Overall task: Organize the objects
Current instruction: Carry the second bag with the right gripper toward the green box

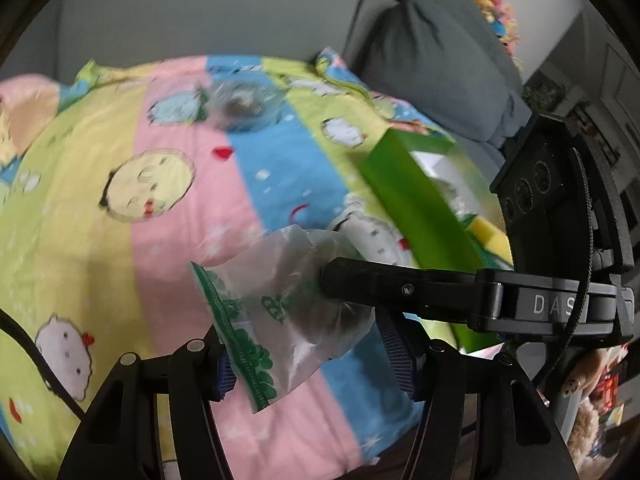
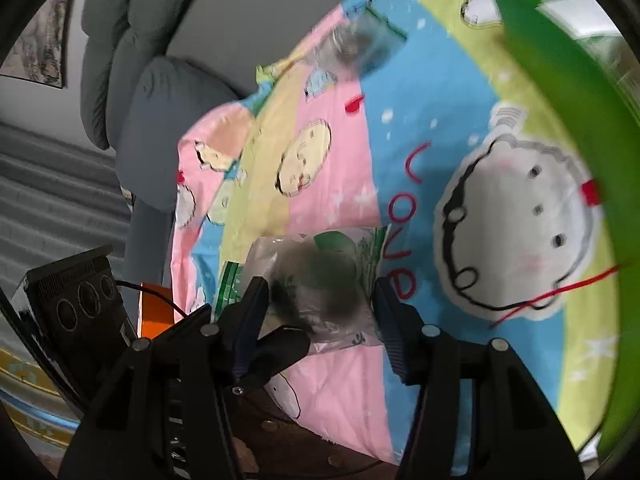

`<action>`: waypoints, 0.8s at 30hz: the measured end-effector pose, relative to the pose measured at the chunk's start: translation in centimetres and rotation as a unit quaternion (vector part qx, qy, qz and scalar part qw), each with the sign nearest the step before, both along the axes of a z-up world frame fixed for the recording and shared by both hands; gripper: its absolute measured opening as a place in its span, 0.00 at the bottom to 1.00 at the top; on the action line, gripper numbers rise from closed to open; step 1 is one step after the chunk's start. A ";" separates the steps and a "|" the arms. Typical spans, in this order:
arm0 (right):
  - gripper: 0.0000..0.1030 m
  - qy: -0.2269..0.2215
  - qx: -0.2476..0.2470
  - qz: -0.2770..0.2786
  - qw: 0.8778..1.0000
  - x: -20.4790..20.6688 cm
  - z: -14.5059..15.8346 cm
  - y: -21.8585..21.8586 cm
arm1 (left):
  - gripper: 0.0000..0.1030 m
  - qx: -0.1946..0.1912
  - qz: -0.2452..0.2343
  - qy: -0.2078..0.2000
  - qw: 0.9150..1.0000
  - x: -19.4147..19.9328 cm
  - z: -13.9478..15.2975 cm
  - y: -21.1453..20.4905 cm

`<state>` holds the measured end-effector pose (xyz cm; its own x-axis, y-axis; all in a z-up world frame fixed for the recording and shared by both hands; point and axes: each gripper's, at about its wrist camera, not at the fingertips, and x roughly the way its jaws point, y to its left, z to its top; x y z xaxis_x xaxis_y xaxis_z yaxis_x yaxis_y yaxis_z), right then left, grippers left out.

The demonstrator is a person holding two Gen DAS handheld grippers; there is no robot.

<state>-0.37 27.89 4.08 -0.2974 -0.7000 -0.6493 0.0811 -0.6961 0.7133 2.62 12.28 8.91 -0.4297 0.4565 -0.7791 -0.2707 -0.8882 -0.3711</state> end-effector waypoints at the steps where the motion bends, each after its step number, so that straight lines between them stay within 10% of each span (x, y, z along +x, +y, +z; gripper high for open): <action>1: 0.51 0.012 0.004 -0.007 1.000 0.3 0.8 0.5 | 0.60 -0.001 -0.005 0.007 1.000 -0.1 0.5 0.6; 24: 0.52 0.139 0.034 -0.167 0.976 2.7 9.2 12.9 | 0.60 0.011 -0.123 0.120 0.985 -4.2 7.5 13.5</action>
<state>2.33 40.83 13.31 -0.6728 -0.4921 -0.5524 0.0254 -0.7616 0.6475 -1.60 25.81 16.44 -0.4745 0.5847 -0.6580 -0.5586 -0.7777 -0.2882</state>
